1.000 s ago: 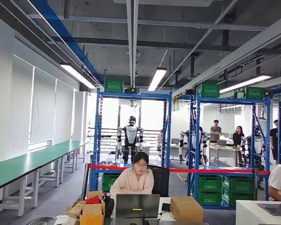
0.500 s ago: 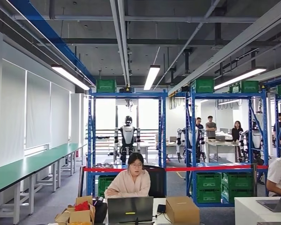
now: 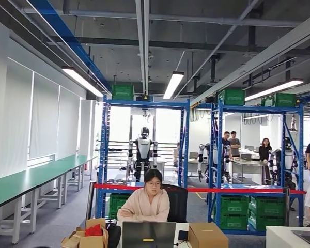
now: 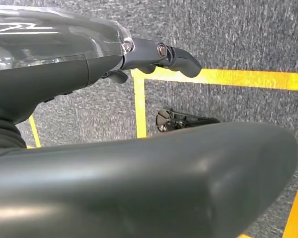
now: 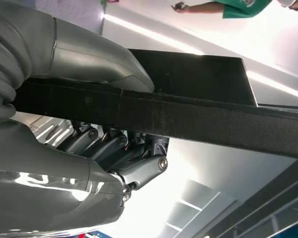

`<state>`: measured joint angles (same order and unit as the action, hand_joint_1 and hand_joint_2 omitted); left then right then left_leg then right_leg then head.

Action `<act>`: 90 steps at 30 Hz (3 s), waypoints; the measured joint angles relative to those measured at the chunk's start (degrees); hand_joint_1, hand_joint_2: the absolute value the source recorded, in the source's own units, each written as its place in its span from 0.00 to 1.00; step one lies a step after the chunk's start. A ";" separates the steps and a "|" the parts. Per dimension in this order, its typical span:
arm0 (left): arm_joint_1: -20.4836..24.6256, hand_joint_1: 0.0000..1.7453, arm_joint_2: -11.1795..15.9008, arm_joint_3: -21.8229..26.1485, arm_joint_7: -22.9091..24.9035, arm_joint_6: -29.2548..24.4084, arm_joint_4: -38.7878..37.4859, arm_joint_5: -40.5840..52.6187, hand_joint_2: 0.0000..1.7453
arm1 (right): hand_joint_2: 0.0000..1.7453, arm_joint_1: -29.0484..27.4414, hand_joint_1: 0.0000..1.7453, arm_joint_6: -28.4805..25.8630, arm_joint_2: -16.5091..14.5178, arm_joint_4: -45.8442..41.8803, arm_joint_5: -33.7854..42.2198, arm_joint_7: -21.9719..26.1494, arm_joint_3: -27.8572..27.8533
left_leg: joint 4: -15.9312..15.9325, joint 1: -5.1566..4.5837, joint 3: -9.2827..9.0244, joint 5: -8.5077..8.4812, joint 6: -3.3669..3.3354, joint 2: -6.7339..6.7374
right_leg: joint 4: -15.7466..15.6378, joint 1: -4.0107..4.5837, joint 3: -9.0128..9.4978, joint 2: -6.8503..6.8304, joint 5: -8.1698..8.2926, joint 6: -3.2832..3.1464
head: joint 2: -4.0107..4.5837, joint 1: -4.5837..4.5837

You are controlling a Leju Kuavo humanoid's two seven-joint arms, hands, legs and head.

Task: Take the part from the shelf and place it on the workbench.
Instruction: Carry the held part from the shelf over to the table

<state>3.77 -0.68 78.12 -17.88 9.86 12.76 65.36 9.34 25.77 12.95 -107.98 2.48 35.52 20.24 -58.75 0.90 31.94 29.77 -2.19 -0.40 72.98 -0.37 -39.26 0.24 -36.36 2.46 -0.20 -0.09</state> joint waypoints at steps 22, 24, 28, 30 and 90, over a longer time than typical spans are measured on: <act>-0.04 0.00 -0.17 -0.02 0.11 -0.12 0.00 0.26 1.00 | 1.00 -0.41 1.00 0.50 0.17 -0.26 0.17 0.22 -0.45 | -1.04 -0.53 4.24 -2.30 1.44 0.02 | -15.18 0.42 9.99 0.15 4.64 -1.63 | -0.03 0.01; -0.07 0.00 -0.14 -0.02 0.10 -0.15 0.00 0.31 1.00 | 1.00 -0.32 1.00 0.63 0.19 -0.48 0.24 0.33 -0.50 | -0.74 -0.29 3.47 -2.38 0.91 -0.01 | -14.20 0.39 10.05 0.09 4.23 -1.02 | -0.03 0.00; 0.12 0.00 -0.13 -0.02 0.04 -0.15 0.00 0.32 1.00 | 1.00 -0.09 1.00 0.73 0.23 -0.78 0.32 0.48 -0.60 | -0.33 0.04 1.90 -1.40 0.26 -0.05 | -1.94 0.08 2.92 -0.01 -0.17 0.09 | 0.00 0.00; 0.05 0.00 -0.14 -0.02 0.04 -0.15 0.00 0.32 1.00 | 1.00 -0.30 1.00 0.79 0.25 -0.78 0.32 0.49 -0.60 | -0.33 0.02 1.02 -0.59 0.26 -0.08 | 1.43 0.03 -0.31 -0.02 -0.73 0.17 | 0.00 0.00; 3.68 0.00 -1.39 -7.05 -1.57 1.82 -0.02 6.11 1.00 | 1.00 41.51 1.00 -30.68 -18.35 57.34 -83.53 -31.45 22.41 | -0.89 0.54 5.29 -3.42 1.54 -0.10 | -7.44 0.33 2.26 -0.02 3.39 -0.94 | 0.00 -0.06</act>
<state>7.45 -2.08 71.07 -19.45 11.68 12.74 71.47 50.85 -4.91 -5.40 -50.64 -81.06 4.07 42.65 -59.65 1.44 37.23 26.34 -0.65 -0.51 65.54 -0.04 -36.99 0.22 -32.97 1.51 -0.20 -0.15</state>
